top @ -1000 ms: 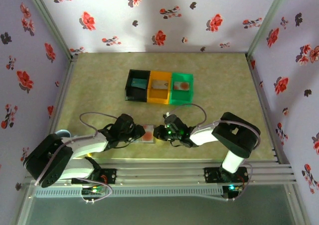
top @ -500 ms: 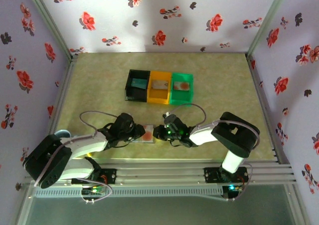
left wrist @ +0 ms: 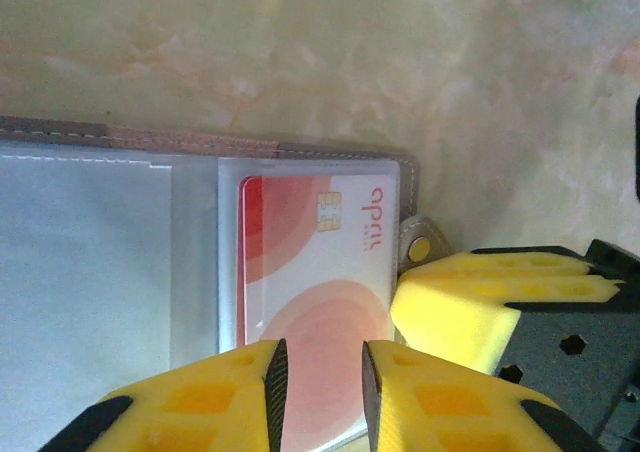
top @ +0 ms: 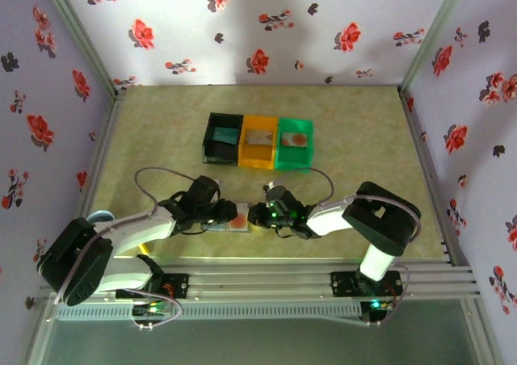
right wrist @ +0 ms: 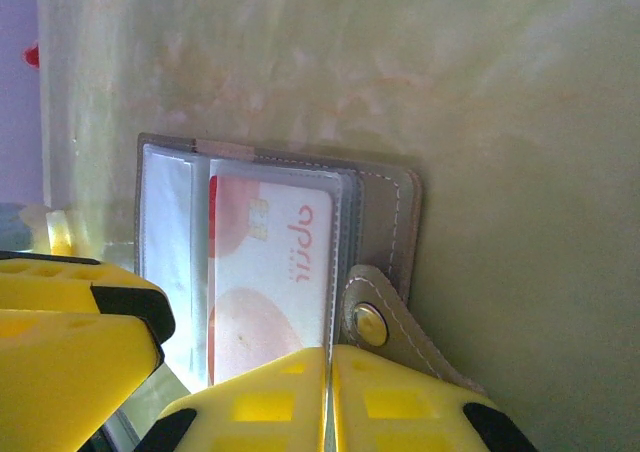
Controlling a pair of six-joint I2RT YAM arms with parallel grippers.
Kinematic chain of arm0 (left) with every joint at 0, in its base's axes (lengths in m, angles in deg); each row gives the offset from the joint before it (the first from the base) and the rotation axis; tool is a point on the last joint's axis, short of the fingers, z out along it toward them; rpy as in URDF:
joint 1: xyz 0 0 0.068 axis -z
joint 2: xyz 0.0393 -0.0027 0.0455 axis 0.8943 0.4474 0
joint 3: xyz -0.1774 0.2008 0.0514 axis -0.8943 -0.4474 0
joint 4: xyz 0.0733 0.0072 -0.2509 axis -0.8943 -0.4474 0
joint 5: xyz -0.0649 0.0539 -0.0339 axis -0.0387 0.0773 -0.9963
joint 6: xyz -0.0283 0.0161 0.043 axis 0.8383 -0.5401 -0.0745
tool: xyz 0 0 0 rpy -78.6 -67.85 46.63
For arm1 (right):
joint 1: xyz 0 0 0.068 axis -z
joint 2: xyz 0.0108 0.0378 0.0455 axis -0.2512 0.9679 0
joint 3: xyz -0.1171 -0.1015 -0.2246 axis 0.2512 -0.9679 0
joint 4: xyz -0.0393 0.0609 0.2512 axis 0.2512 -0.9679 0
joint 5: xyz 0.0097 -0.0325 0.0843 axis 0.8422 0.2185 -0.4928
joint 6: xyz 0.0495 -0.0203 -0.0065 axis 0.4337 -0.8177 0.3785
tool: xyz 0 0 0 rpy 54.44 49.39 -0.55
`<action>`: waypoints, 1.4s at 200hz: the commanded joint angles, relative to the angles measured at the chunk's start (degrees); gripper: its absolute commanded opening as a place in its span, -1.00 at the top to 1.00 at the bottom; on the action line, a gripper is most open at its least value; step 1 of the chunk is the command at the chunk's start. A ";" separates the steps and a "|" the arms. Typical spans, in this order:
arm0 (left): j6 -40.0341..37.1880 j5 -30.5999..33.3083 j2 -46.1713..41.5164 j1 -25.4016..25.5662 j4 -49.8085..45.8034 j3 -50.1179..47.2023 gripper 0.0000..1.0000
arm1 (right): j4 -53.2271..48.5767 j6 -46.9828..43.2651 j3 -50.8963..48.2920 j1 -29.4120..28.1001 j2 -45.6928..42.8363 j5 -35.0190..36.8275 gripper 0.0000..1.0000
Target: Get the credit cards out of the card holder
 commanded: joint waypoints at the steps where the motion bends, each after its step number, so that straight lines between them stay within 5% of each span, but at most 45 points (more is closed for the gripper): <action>1: -4.76 -1.22 1.55 -0.51 -5.27 2.65 0.39 | -3.60 -1.33 0.71 -0.79 1.19 0.06 0.76; 280: -10.20 -1.27 7.54 -1.74 -10.32 7.44 0.31 | -4.92 -2.03 1.25 -0.88 1.14 0.19 0.76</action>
